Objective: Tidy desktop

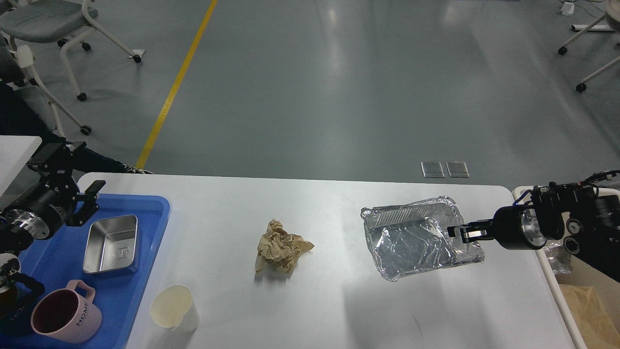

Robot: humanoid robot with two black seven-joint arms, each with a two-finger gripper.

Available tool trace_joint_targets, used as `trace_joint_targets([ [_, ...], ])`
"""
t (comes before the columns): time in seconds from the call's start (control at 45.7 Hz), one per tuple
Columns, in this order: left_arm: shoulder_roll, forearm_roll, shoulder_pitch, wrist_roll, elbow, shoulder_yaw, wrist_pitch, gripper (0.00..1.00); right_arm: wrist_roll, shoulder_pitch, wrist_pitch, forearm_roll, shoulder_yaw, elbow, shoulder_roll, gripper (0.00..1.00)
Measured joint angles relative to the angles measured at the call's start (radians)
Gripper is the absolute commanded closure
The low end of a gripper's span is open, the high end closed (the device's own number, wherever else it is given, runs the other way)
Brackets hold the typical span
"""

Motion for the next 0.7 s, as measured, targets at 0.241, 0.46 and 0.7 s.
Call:
trace_joint_targets([
  [0.241, 0.006, 0.000, 0.007, 0.000, -0.041, -0.006, 0.000, 0.04, -0.001, -0.001, 0.000, -0.003, 0.000, 0.000, -0.002, 1.00],
  [0.46, 0.044, 0.000, 0.023, 0.000, -0.067, -0.016, -0.002, 0.04, 0.000, 0.000, 0.000, -0.003, 0.000, 0.000, -0.005, 1.00],
  [0.7, 0.076, -0.006, 0.083, -0.002, -0.153, -0.092, -0.008, 0.03, 0.000, 0.000, 0.000, -0.005, -0.008, 0.000, -0.004, 1.00],
])
